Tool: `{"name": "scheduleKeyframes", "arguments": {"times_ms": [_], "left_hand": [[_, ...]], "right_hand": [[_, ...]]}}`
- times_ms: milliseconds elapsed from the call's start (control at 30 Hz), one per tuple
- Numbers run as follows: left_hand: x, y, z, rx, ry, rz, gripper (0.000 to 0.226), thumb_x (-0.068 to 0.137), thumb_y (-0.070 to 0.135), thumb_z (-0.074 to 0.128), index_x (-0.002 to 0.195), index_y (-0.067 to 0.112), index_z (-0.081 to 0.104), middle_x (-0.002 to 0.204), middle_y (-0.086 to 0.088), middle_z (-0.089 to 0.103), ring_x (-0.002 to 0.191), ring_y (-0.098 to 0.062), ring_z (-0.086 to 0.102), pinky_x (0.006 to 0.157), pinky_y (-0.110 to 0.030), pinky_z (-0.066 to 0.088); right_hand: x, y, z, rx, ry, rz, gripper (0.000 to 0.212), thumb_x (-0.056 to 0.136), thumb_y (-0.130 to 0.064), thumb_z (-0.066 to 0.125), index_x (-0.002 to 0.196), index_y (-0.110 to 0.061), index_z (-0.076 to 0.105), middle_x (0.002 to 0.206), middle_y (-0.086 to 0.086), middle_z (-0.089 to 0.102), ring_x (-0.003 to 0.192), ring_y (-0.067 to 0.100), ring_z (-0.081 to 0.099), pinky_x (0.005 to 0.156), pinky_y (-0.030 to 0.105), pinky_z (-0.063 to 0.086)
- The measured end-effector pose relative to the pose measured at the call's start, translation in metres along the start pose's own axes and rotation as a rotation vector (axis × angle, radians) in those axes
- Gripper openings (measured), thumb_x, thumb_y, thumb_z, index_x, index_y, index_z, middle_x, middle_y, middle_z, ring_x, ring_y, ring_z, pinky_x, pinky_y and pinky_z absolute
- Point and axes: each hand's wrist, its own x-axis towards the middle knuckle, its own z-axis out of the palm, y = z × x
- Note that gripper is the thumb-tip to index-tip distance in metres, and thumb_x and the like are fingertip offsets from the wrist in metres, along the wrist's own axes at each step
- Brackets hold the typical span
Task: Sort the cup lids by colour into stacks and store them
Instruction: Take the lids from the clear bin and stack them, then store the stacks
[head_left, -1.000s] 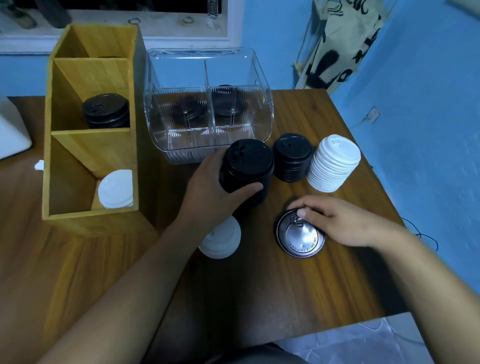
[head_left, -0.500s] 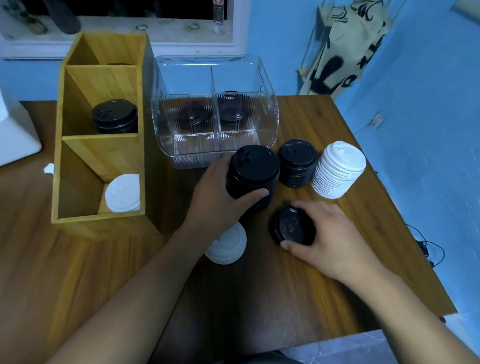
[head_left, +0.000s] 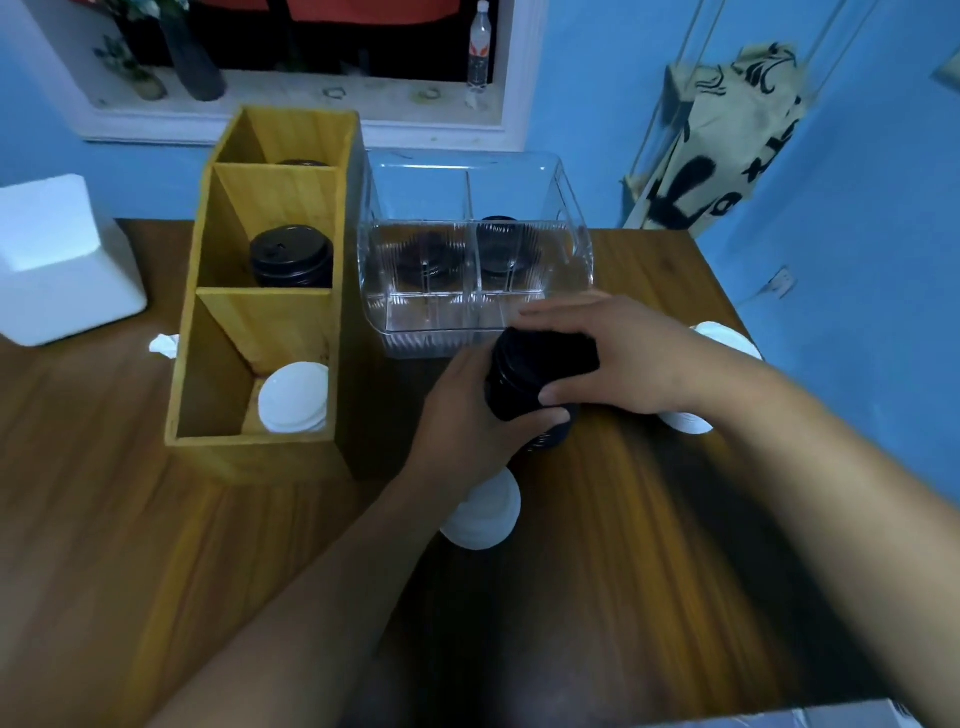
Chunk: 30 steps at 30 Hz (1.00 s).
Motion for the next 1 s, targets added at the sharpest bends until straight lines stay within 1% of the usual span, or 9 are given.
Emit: {"name": "scheduleKeyframes", "arguments": {"times_ms": [67,200,400,467,533,600,733,867,1000], "left_hand": [[0.001,-0.002,0.001,0.002,0.006,-0.004,0.080,0.069,0.062,0.082,0.139,0.035,0.051,0.124,0.017,0.056,0.114,0.002,0.052,0.094,-0.024,0.047],[0.000,-0.001,0.002,0.005,0.014,-0.017,0.084,0.068,0.059,0.084,0.141,0.034,0.050,0.127,0.016,0.057,0.116,0.001,0.052,0.095,-0.022,0.045],[-0.002,0.003,0.001,0.015,0.007,-0.020,0.079,0.068,0.057,0.085,0.136,0.033,0.052,0.124,0.015,0.059,0.114,-0.003,0.056,0.097,-0.034,0.053],[-0.003,0.002,-0.002,0.023,0.001,-0.004,0.072,0.071,0.056,0.083,0.132,0.032,0.054,0.117,0.017,0.058,0.110,-0.003,0.057,0.093,-0.034,0.054],[-0.005,-0.001,-0.011,0.029,-0.010,0.014,0.067,0.075,0.058,0.081,0.131,0.033,0.054,0.116,0.016,0.060,0.110,-0.004,0.059,0.090,-0.036,0.056],[-0.008,-0.007,-0.025,0.058,-0.003,0.037,0.066,0.076,0.061,0.078,0.133,0.036,0.053,0.120,0.015,0.062,0.112,-0.006,0.061,0.090,-0.038,0.057],[-0.020,-0.016,-0.054,0.146,0.039,0.067,0.056,0.081,0.051,0.077,0.131,0.036,0.055,0.119,0.019,0.063,0.114,-0.002,0.059,0.096,-0.036,0.054],[-0.026,-0.019,-0.054,0.195,0.062,0.027,0.061,0.079,0.056,0.075,0.133,0.037,0.053,0.123,0.016,0.060,0.117,-0.006,0.056,0.098,-0.038,0.052],[-0.028,-0.012,-0.051,0.203,0.078,0.052,0.055,0.084,0.054,0.072,0.132,0.035,0.054,0.119,0.018,0.061,0.113,-0.006,0.055,0.092,-0.034,0.054]], "right_hand": [[-0.001,0.003,0.003,0.053,0.006,0.010,0.071,0.085,-0.041,0.078,0.148,-0.039,0.046,0.156,-0.019,0.040,0.135,-0.011,0.030,0.106,0.004,0.018],[-0.003,0.003,0.007,0.070,-0.029,0.028,0.071,0.088,-0.042,0.074,0.150,-0.043,0.041,0.160,-0.020,0.034,0.145,0.001,0.030,0.116,0.020,0.023],[-0.008,-0.003,0.016,0.094,0.004,0.068,0.070,0.088,-0.041,0.075,0.149,-0.042,0.042,0.157,-0.018,0.039,0.142,0.009,0.040,0.109,0.024,0.034],[-0.007,-0.008,0.021,0.152,0.021,0.062,0.068,0.089,-0.040,0.074,0.149,-0.044,0.041,0.159,-0.021,0.033,0.144,0.008,0.036,0.113,0.028,0.035],[-0.007,-0.016,0.029,0.203,0.054,0.036,0.068,0.091,-0.040,0.072,0.149,-0.047,0.039,0.163,-0.021,0.026,0.148,0.006,0.029,0.118,0.032,0.032],[-0.016,-0.027,0.039,0.231,0.169,0.015,0.067,0.092,-0.041,0.070,0.150,-0.044,0.038,0.164,-0.019,0.025,0.150,0.005,0.025,0.119,0.031,0.027],[-0.060,-0.044,0.079,0.250,0.441,-0.047,0.054,0.092,-0.037,0.068,0.143,-0.025,0.054,0.155,-0.011,0.044,0.147,0.002,0.033,0.119,0.028,0.032],[-0.064,-0.051,0.108,0.216,0.459,-0.015,0.058,0.093,-0.044,0.061,0.147,-0.024,0.051,0.161,-0.008,0.034,0.150,0.003,0.023,0.119,0.014,0.019],[-0.033,-0.060,0.096,0.140,0.422,-0.003,0.067,0.096,-0.050,0.056,0.156,-0.028,0.035,0.166,-0.005,0.017,0.152,0.011,0.016,0.117,0.020,0.014]]}}
